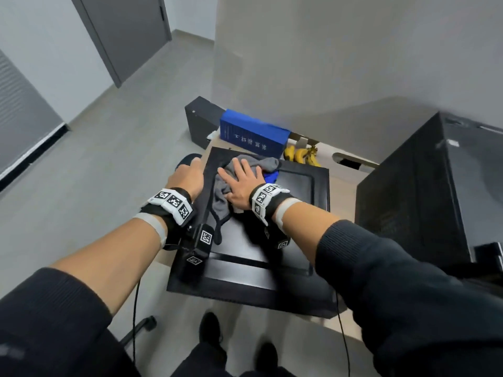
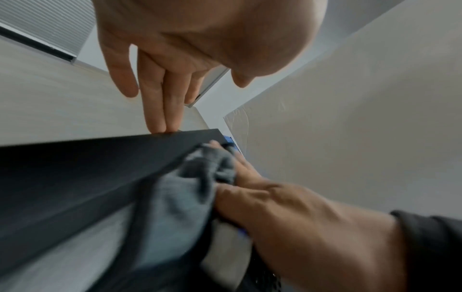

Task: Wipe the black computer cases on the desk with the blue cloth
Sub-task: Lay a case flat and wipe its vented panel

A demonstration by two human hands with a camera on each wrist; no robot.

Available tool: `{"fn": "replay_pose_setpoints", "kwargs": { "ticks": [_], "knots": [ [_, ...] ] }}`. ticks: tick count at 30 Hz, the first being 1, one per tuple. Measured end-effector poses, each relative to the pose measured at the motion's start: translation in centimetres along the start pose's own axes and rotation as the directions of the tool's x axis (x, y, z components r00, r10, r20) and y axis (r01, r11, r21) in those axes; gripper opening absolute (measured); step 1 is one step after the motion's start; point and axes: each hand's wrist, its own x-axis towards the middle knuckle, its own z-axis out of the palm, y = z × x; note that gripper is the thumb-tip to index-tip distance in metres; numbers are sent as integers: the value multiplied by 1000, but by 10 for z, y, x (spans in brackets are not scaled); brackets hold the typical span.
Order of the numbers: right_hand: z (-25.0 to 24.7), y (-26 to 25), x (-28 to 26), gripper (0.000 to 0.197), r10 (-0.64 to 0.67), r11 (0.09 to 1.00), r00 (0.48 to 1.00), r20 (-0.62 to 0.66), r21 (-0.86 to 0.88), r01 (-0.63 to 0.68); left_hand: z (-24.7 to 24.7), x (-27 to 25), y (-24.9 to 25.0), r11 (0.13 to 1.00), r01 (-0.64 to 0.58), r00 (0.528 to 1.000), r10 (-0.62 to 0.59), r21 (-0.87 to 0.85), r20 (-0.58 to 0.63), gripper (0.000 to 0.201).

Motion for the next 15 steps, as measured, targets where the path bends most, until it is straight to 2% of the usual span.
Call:
{"fn": "replay_pose_setpoints", "kwargs": {
  "ticks": [3,4,6,7,10,11,13,15],
  "knots": [
    [11,-25,-19,73,-214,976,977,8,-47,214,2,10,7,996,52,996,-46,-79,76,79],
    [17,-22,-31,74,-259,965,966,1,-36,259,3,3,18,990,70,994,-59,-124,94,84],
    [27,2,-54,75,-277,961,961,-21,-8,277,8,-7,33,983,55,990,-31,-178,137,82],
    [29,20,-62,75,-243,970,969,-30,4,243,12,-11,36,984,41,988,-15,-172,153,81],
    [23,69,-68,73,5,998,1000,-29,60,-3,27,-17,39,983,127,976,-100,-131,193,111],
    [19,76,-61,72,78,994,997,-21,72,-77,33,-17,38,983,144,975,-120,-115,189,112],
    [11,76,-37,72,162,984,987,-18,84,-160,46,-17,37,989,148,976,-142,-29,168,99],
    [2,66,-10,71,160,984,987,-21,84,-158,54,-19,35,990,142,975,-141,11,171,91]
  ]
}}
